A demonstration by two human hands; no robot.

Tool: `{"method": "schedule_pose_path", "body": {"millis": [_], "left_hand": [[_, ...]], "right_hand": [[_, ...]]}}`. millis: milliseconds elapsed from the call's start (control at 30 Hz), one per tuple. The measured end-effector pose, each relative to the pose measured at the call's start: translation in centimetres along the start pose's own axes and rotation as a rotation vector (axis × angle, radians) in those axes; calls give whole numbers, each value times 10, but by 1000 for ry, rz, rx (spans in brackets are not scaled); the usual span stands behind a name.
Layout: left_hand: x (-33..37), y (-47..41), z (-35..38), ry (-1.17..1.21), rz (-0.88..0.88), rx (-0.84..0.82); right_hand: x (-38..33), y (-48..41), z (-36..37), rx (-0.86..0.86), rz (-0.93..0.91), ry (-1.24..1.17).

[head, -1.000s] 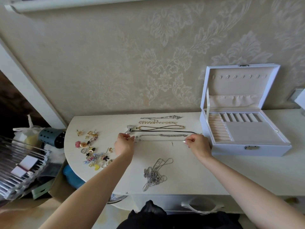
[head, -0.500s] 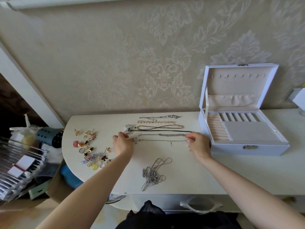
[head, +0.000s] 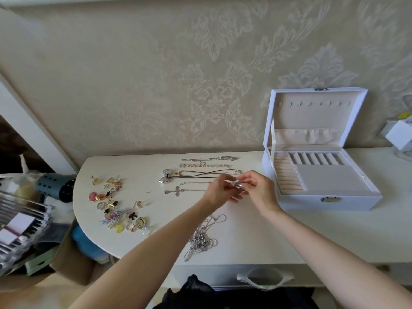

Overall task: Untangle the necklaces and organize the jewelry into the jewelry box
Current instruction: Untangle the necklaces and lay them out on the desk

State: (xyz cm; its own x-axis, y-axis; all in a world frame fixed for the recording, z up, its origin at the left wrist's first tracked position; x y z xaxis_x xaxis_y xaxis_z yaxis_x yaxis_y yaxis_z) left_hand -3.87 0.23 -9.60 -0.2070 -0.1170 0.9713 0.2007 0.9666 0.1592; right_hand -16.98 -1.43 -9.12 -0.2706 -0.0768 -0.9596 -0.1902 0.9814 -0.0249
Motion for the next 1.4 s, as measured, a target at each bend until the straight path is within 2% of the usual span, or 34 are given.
{"method": "schedule_pose_path", "body": {"millis": [167,467,1067,1267,1400], "left_hand": [[-5,1,-9,-67,-5,101],[-4,6,-15,-24,-1,130],[-4,13,-17,4,-44,51],[-1,14,-18,-64,-47,79],[-1,14,-21,-131,-39,116]], "right_hand": [[1,0,0,34,-24,92],[0,1,1,40,-6,132],[-1,3,10,-164,165,-481],[-5,3,9,-228,163,-428],[-8,5,7,-270,136,-282]]}}
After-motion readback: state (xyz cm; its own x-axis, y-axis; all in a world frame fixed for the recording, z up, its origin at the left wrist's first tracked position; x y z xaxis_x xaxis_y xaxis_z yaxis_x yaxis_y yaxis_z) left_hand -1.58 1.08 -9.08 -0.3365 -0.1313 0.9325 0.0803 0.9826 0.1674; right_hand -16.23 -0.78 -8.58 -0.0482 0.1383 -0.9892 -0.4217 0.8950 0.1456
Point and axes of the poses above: each hand's wrist, its own y-axis away from the middle knuckle, its own z-axis out of the palm, x = y × z, the point moved 3 cm from there along -y, towards the middle knuckle, and after that the axes turned 9 degrees about -x, right-handed, at the moved point
